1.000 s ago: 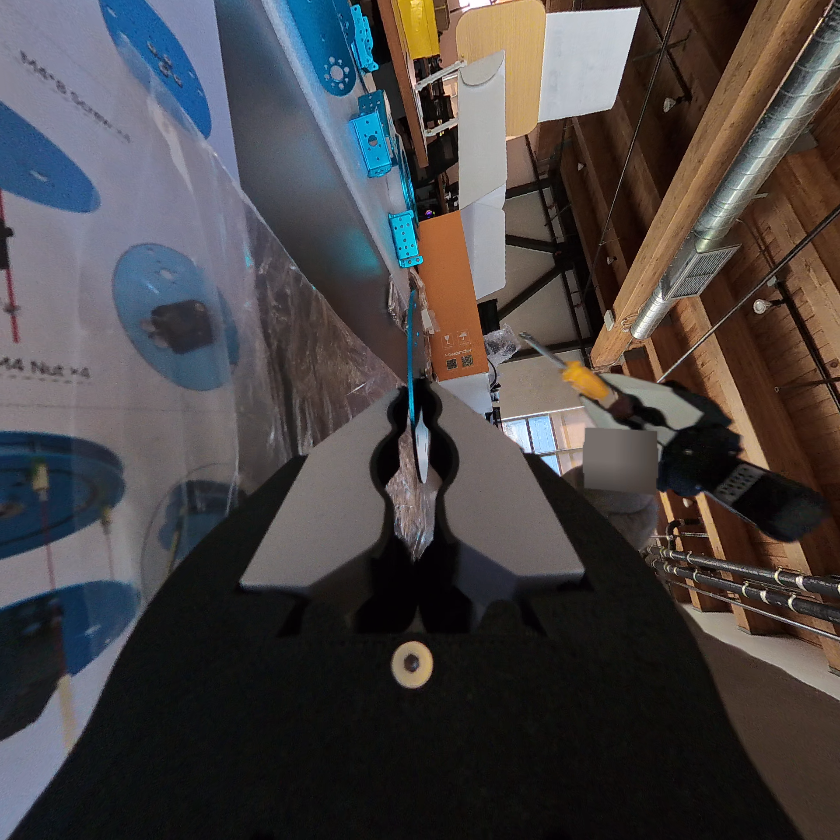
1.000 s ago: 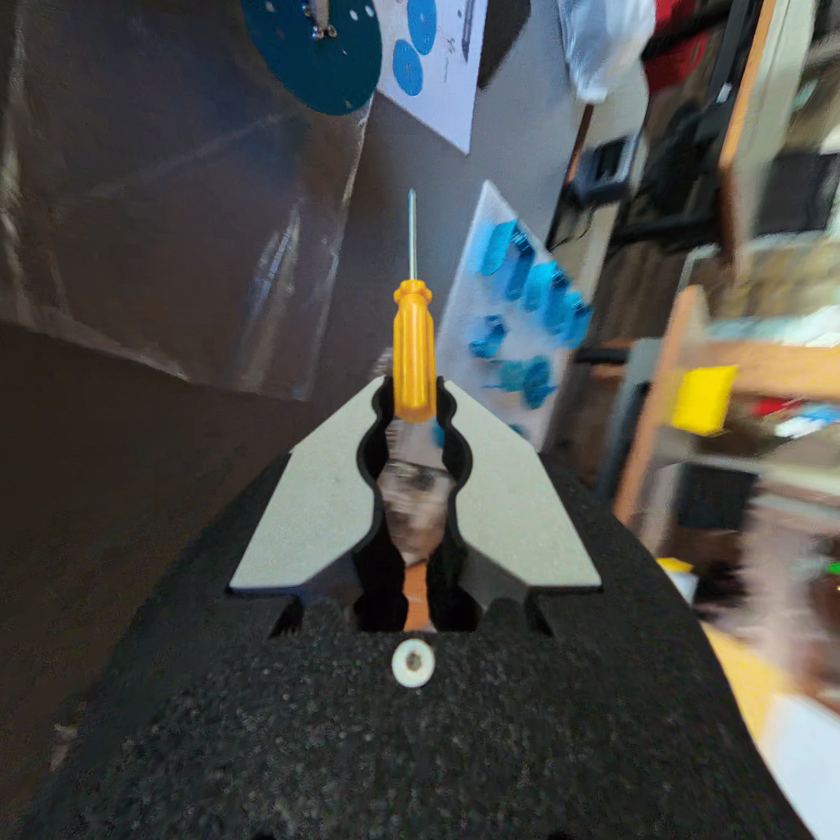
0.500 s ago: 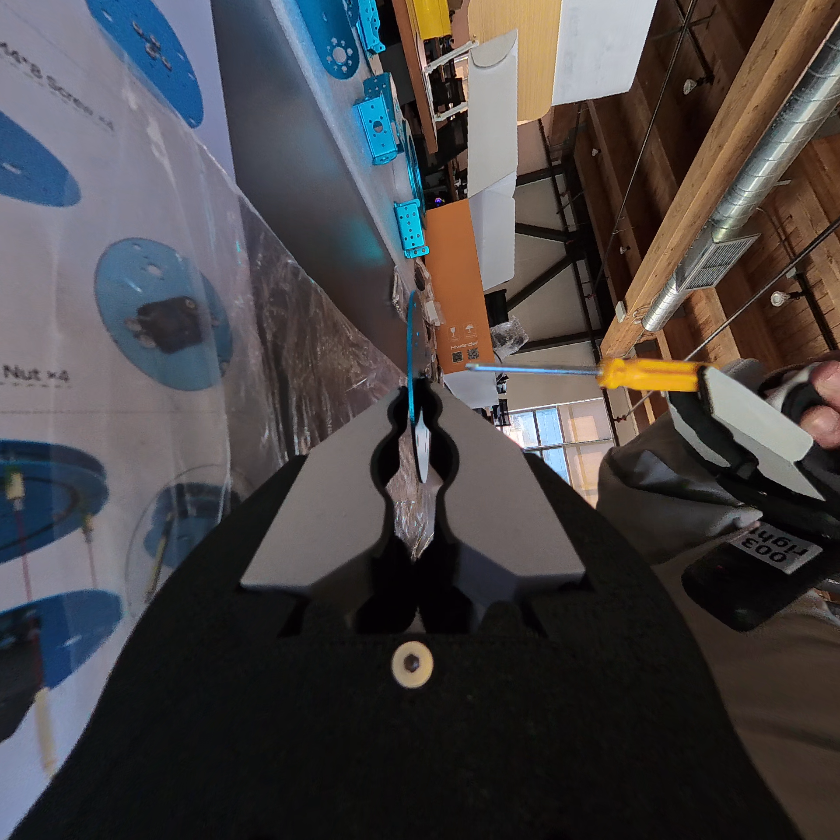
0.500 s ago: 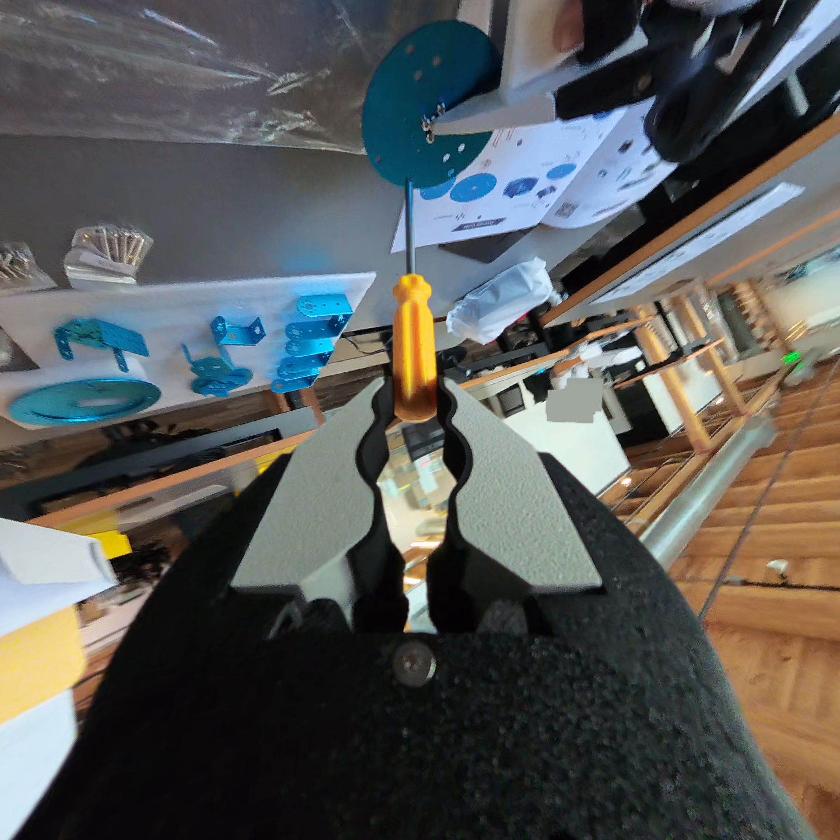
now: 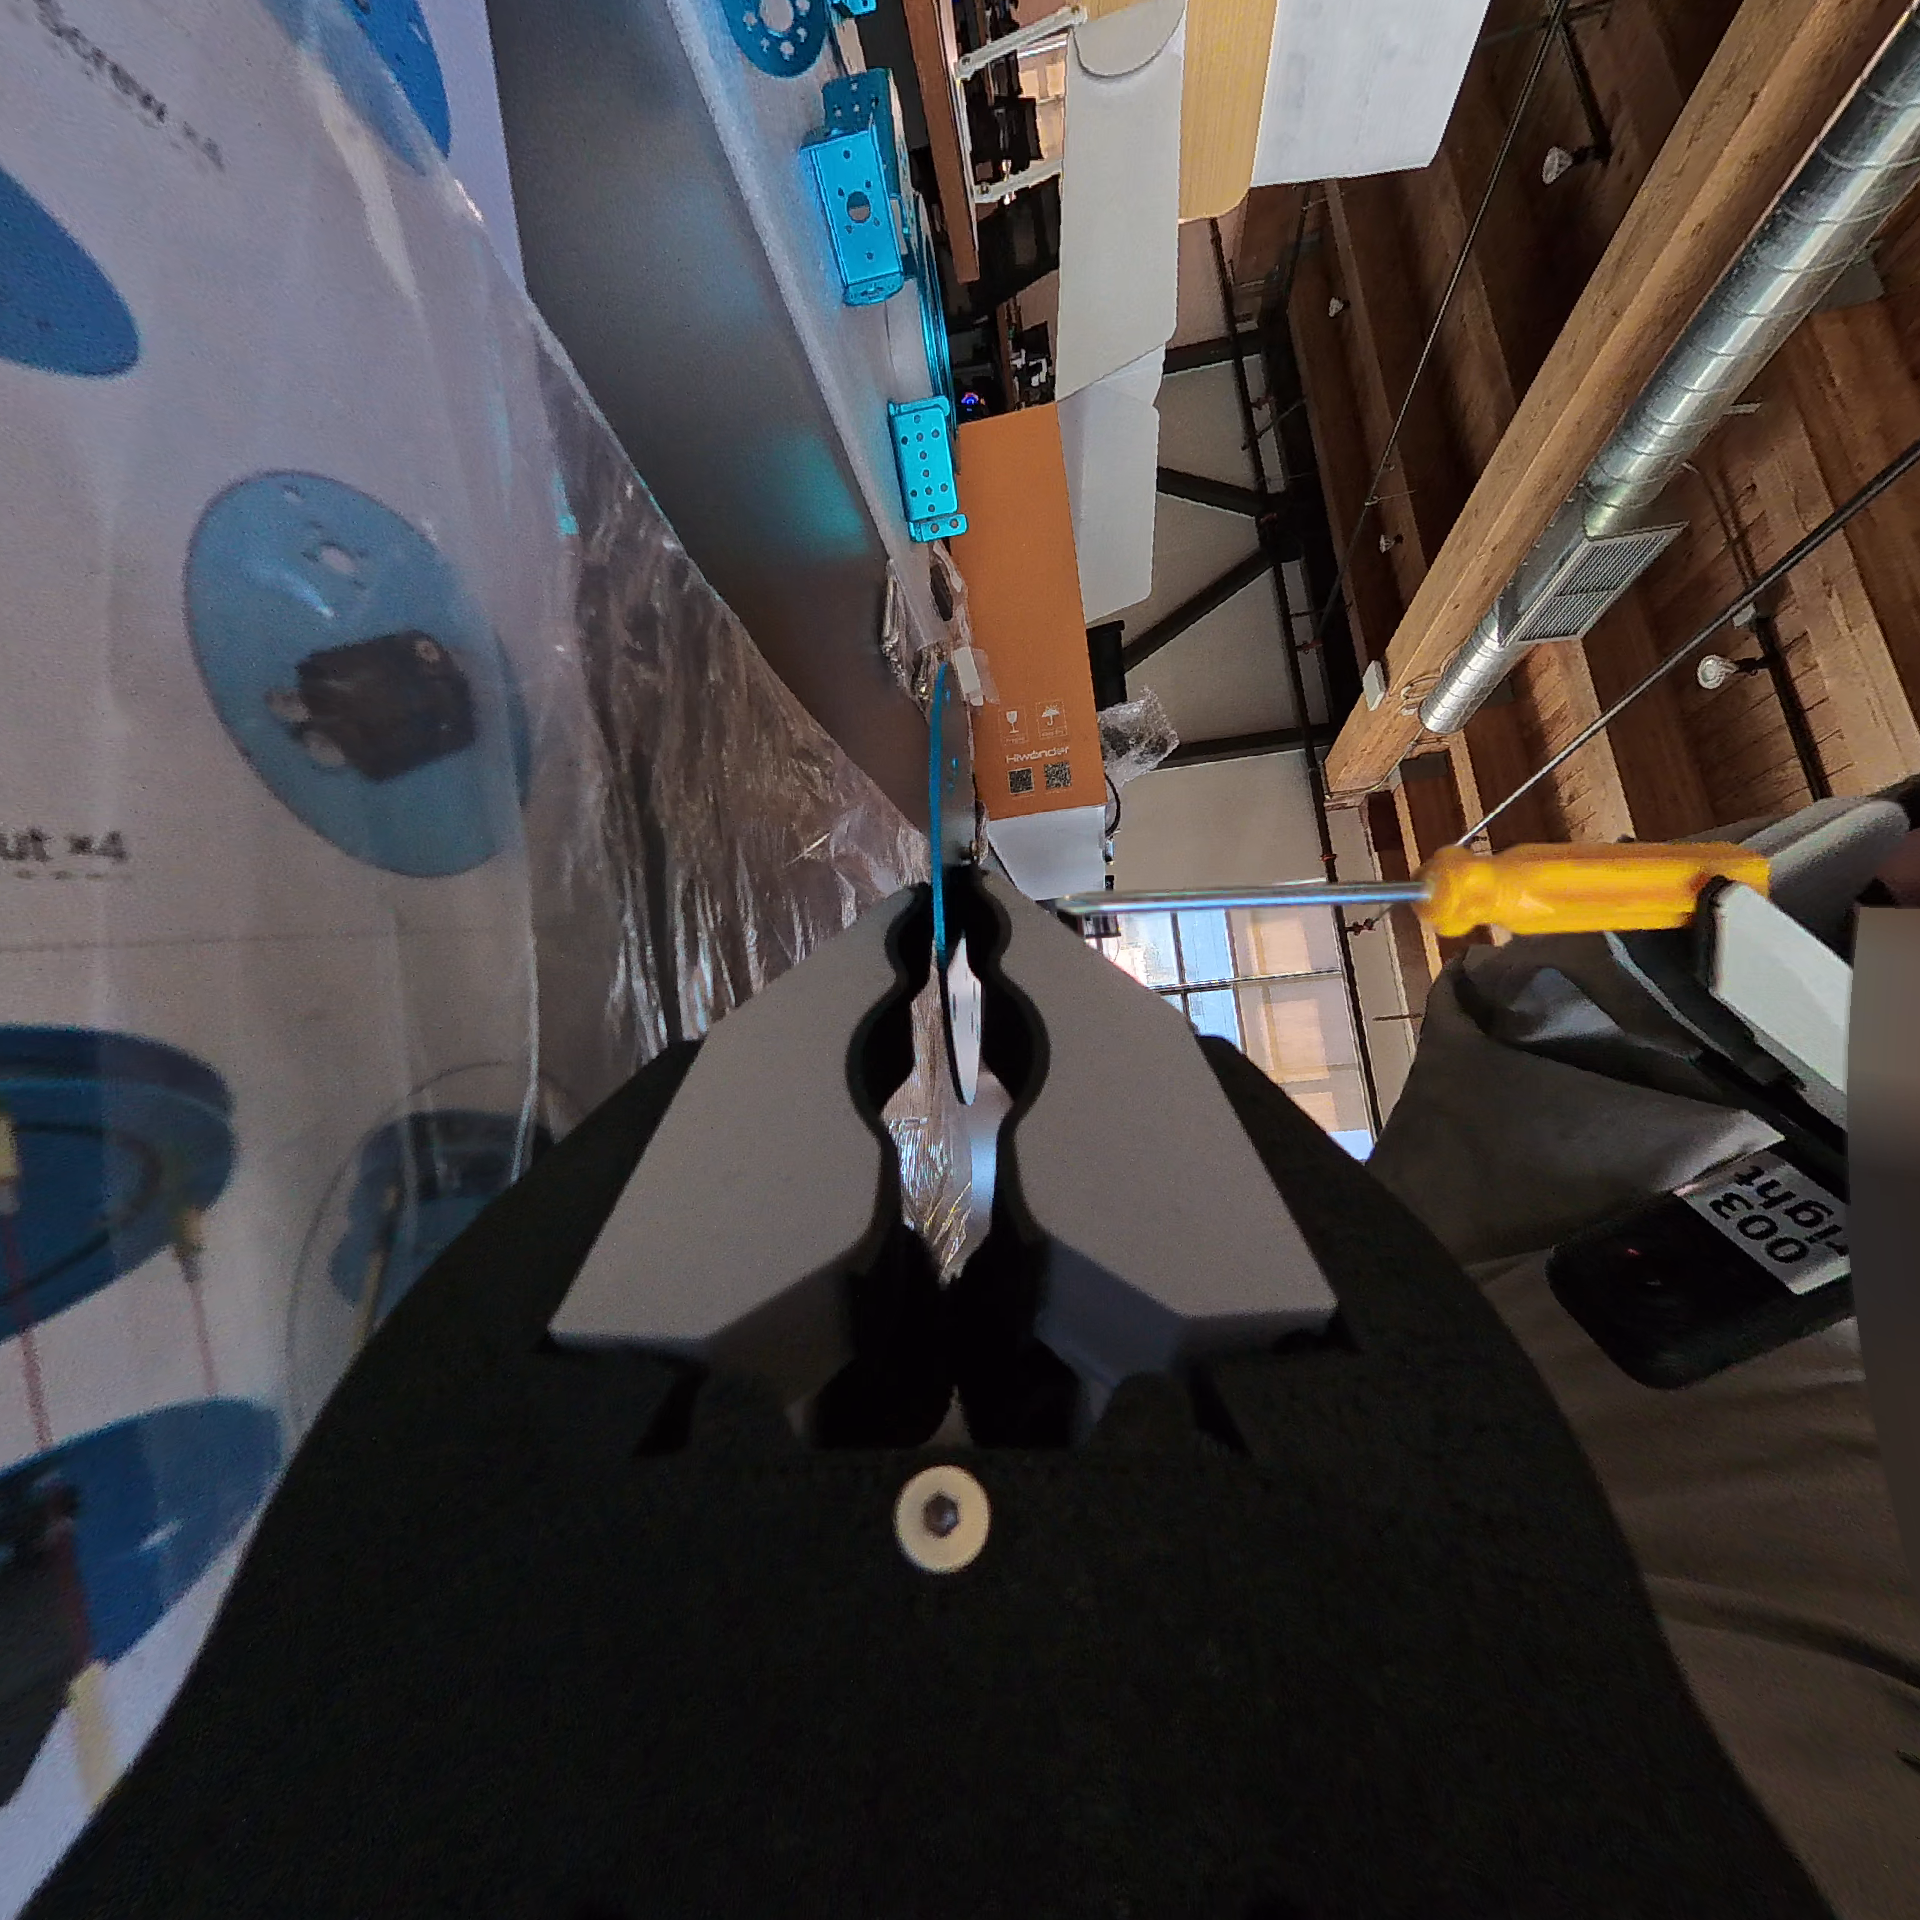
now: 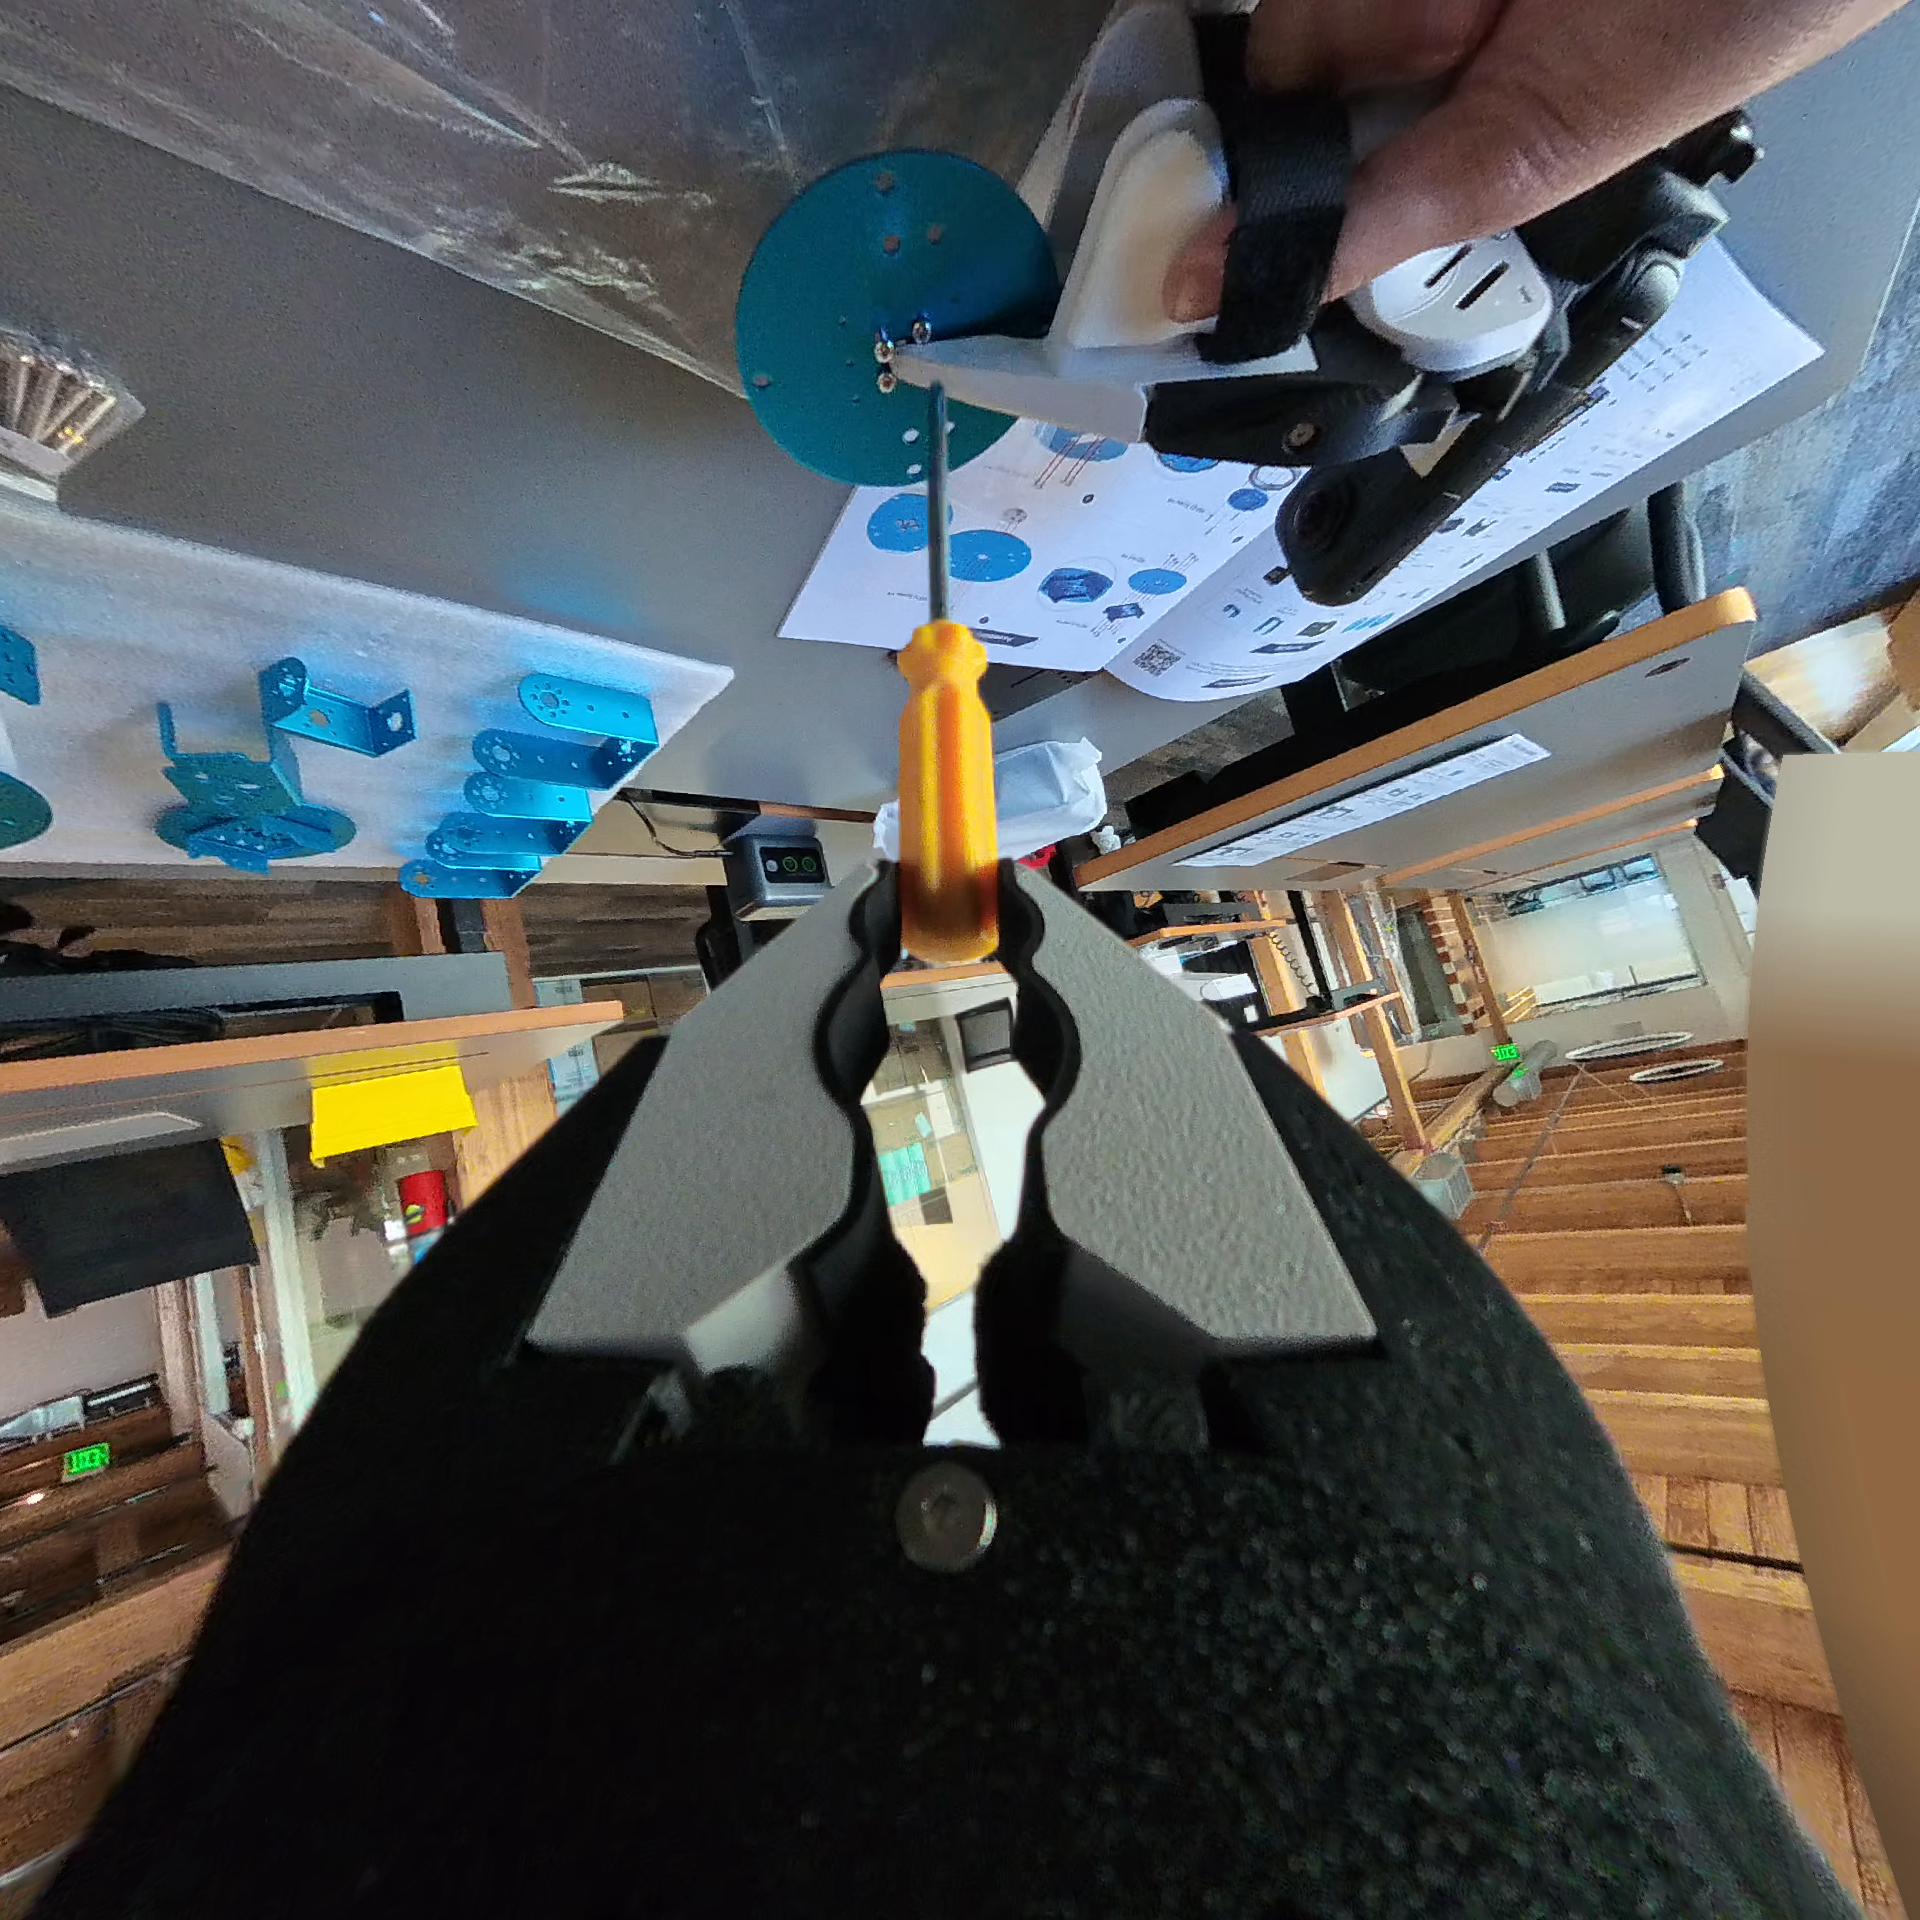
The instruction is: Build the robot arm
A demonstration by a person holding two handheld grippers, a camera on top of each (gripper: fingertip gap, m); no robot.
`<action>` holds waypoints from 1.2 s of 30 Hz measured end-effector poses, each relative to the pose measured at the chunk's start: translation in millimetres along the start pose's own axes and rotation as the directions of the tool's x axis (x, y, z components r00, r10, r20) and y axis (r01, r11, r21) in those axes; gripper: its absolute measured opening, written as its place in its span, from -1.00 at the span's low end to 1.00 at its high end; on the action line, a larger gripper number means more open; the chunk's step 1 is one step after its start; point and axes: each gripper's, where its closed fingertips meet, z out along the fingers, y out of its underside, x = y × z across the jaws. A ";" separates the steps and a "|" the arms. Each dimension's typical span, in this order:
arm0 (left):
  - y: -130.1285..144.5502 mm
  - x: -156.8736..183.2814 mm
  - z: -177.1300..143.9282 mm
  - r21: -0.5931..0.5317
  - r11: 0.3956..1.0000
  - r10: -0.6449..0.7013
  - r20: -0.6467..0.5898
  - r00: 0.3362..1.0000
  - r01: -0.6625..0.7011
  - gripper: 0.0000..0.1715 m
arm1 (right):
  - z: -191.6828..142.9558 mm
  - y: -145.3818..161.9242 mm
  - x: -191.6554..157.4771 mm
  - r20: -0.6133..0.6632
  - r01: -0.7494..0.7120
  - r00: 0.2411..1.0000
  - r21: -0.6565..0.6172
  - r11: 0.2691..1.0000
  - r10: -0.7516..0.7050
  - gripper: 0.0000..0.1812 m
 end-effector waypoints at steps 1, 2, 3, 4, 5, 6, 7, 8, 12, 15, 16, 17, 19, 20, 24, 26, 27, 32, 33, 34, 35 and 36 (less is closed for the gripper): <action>0.6 0.0 -0.1 -0.001 1.000 0.001 0.001 1.000 -0.001 -0.94 | 0.8 -1.0 -0.3 0.004 0.011 1.000 0.006 1.000 -0.011 -0.81; 1.3 0.1 -0.2 -0.003 1.000 0.003 0.001 1.000 -0.003 -0.94 | 1.3 -1.4 0.4 0.001 0.020 1.000 0.010 1.000 -0.020 -0.81; 2.1 0.2 -0.2 -0.006 1.000 0.004 0.002 1.000 -0.004 -0.94 | 1.7 -0.9 0.3 0.004 0.020 1.000 0.009 1.000 -0.020 -0.81; 2.4 0.1 -0.2 -0.007 1.000 0.003 0.002 1.000 -0.003 -0.94 | 1.8 -0.5 -0.3 0.011 0.013 1.000 0.008 1.000 -0.013 -0.81; 2.6 0.2 -0.3 -0.007 1.000 0.003 0.001 1.000 -0.003 -0.94 | 1.5 -0.7 -0.3 0.012 0.010 1.000 0.012 1.000 -0.010 -0.81; 2.8 0.3 -0.2 -0.009 1.000 0.003 0.001 1.000 -0.003 -0.94 | 1.2 -0.3 -0.3 0.012 0.011 1.000 0.012 1.000 -0.011 -0.81; 2.7 0.3 -0.2 -0.008 1.000 0.003 0.001 1.000 -0.003 -0.94 | 0.9 0.3 -0.8 0.015 0.012 1.000 0.008 1.000 -0.012 -0.81; 2.9 0.4 -0.1 -0.009 1.000 0.003 0.000 1.000 -0.003 -0.94 | 0.9 0.5 -1.8 0.021 0.010 1.000 0.006 1.000 -0.010 -0.81; 3.9 0.8 -0.1 -0.015 1.000 0.003 -0.003 1.000 -0.003 -0.94 | 1.3 -1.1 -5.7 0.031 0.016 0.999 0.011 1.000 -0.017 -0.81; 4.5 1.1 -0.1 -0.017 1.000 0.005 -0.004 1.000 -0.005 -0.94 | 2.2 -2.6 -6.6 0.033 0.015 0.999 0.017 1.000 -0.016 -0.81; 4.6 1.1 0.0 -0.018 1.000 0.005 -0.004 1.000 -0.005 -0.94 | 2.3 -3.1 -6.0 0.031 0.014 0.999 0.018 1.000 -0.015 -0.81; 4.5 1.1 0.1 -0.017 1.000 0.005 -0.004 1.000 -0.005 -0.94 | 2.3 -3.7 -5.5 0.029 0.014 0.999 0.020 1.000 -0.014 -0.81; 4.8 1.5 0.1 -0.020 1.000 0.005 -0.006 1.000 -0.005 -0.94 | 2.6 -4.7 -5.9 0.034 0.013 0.999 0.021 1.000 -0.014 -0.81; 4.6 1.3 0.1 -0.018 1.000 0.005 -0.006 1.000 -0.005 -0.94 | 2.9 -5.5 -5.9 0.031 0.017 0.999 0.024 1.000 -0.017 -0.81; 4.8 1.6 0.0 -0.020 1.000 0.006 -0.007 1.000 -0.006 -0.94 | 5.7 -6.0 -8.1 0.039 0.014 0.999 0.025 1.000 -0.015 -0.81; 4.6 1.4 -0.1 -0.019 1.000 0.005 -0.007 1.000 -0.005 -0.94 | 6.8 -5.7 -8.2 0.039 0.015 0.999 0.023 1.000 -0.015 -0.81; 4.6 1.4 0.0 -0.019 1.000 0.005 -0.007 1.000 -0.005 -0.94 | 7.1 -5.7 -8.1 0.038 0.015 0.999 0.024 1.000 -0.016 -0.81; 4.4 1.2 -0.1 -0.017 1.000 0.005 -0.006 1.000 -0.005 -0.94 | 8.2 -6.1 -7.0 0.036 0.016 0.999 0.026 1.000 -0.017 -0.81; 4.6 1.3 0.1 -0.019 1.000 0.005 -0.006 1.000 -0.005 -0.94 | 8.2 -6.2 -7.4 0.040 0.014 0.999 0.026 1.000 -0.015 -0.81; 4.6 1.3 0.0 -0.018 1.000 0.005 -0.006 1.000 -0.005 -0.94 | 7.8 -6.4 -7.4 0.040 0.014 0.999 0.027 1.000 -0.015 -0.81; 4.5 1.1 -0.1 -0.018 1.000 0.005 -0.005 1.000 -0.005 -0.94 | 7.5 -6.6 -7.2 0.039 0.015 0.999 0.028 0.999 -0.016 -0.81; 4.5 1.1 -0.1 -0.018 1.000 0.005 -0.005 1.000 -0.005 -0.94 | 7.4 -6.2 -7.3 0.043 0.013 0.999 0.025 1.000 -0.014 -0.81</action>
